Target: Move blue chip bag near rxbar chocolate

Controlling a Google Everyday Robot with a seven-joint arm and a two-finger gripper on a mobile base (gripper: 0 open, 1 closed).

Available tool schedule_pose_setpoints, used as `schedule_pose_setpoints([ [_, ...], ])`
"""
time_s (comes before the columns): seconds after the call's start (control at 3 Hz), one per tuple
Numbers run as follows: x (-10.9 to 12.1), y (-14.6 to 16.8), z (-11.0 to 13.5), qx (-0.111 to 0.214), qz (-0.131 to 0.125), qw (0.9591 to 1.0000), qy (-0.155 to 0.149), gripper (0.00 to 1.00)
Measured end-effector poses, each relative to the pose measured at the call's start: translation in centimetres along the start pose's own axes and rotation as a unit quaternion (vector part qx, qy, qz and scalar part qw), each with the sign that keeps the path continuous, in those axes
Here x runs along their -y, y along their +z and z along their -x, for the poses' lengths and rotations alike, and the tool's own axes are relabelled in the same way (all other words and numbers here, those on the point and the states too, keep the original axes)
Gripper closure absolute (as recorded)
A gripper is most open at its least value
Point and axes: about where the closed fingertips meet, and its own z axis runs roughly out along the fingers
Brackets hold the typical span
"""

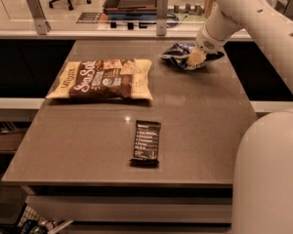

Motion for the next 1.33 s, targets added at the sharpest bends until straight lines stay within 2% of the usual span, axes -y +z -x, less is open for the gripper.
schedule_pose_setpoints([
  [0.33, -0.2, -1.2, 0.0, 0.017, 0.007, 0.9998, -0.001, 1.00],
  [0.67, -0.8, -4.5, -0.3, 0.049, 0.015, 0.9987, -0.003, 1.00],
  [1.33, -3.5, -10.8, -1.8, 0.105, 0.044, 0.9934, -0.008, 1.00],
])
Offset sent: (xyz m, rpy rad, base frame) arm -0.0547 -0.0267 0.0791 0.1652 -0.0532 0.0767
